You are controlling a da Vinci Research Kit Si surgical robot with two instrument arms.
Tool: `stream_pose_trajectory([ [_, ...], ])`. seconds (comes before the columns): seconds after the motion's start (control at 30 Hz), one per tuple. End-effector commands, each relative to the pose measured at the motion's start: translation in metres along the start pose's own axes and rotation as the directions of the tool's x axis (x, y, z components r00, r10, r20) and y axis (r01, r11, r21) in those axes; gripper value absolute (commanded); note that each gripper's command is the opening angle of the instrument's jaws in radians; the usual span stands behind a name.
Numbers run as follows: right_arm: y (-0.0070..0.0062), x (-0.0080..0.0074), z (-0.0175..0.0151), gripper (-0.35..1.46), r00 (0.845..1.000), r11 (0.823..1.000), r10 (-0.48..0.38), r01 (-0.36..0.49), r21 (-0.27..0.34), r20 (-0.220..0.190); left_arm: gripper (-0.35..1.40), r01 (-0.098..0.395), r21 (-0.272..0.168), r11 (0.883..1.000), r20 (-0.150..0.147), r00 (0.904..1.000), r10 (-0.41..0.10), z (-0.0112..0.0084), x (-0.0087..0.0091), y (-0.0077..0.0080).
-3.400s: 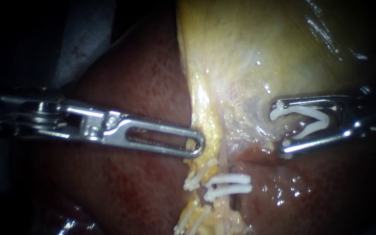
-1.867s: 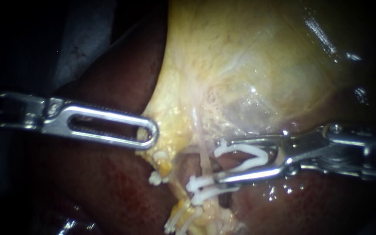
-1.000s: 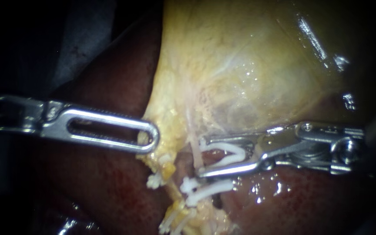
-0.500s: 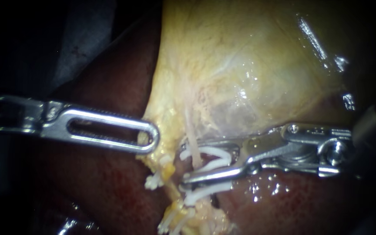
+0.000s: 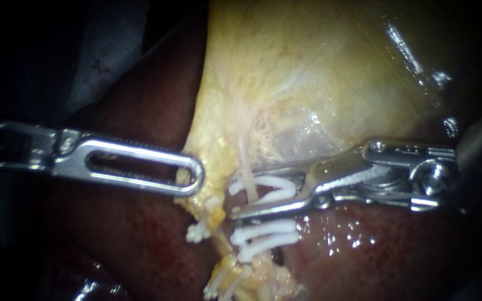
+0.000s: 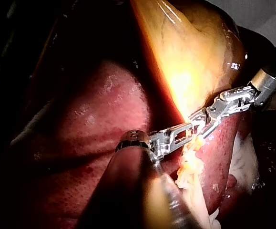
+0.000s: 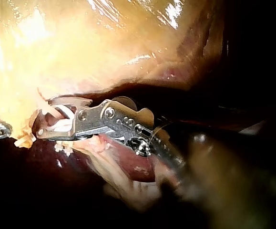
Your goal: Clipping third clip right tube
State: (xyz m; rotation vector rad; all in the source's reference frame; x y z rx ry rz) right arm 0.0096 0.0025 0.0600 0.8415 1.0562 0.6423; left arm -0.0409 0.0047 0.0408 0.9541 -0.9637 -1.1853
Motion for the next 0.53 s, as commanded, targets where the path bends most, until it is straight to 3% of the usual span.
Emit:
stream_pose_trajectory([
  [0.03, 0.0001, 0.0001, -0.0003, 0.02, 1.000, 1.000, -0.001, 0.001, -0.001, -0.001, -0.35, 0.000, 0.000, 1.000, 0.000, 1.0000, 0.000, 0.0000, 0.0000, 0.0000],
  [0.07, 0.0001, 0.0001, -0.0006, -0.13, 1.000, 1.000, 0.000, 0.000, -0.002, -0.002, -0.35, 0.000, 0.000, 1.000, 0.000, 1.0000, 0.000, 0.0000, 0.0000, 0.0000],
  [0.17, 0.0004, 0.0000, -0.0013, -0.31, 1.000, 1.000, 0.000, 0.000, -0.022, -0.015, -0.35, 0.000, 0.000, 1.000, 0.000, 1.0000, 0.000, 0.0000, 0.0000, 0.0000],
  [0.53, 0.0006, -0.0002, -0.0014, -0.35, 1.000, 1.000, -0.002, 0.001, -0.022, -0.014, -0.35, -0.001, 0.000, 1.000, 0.000, 1.0000, 0.001, 0.0000, -0.0001, 0.0002],
])
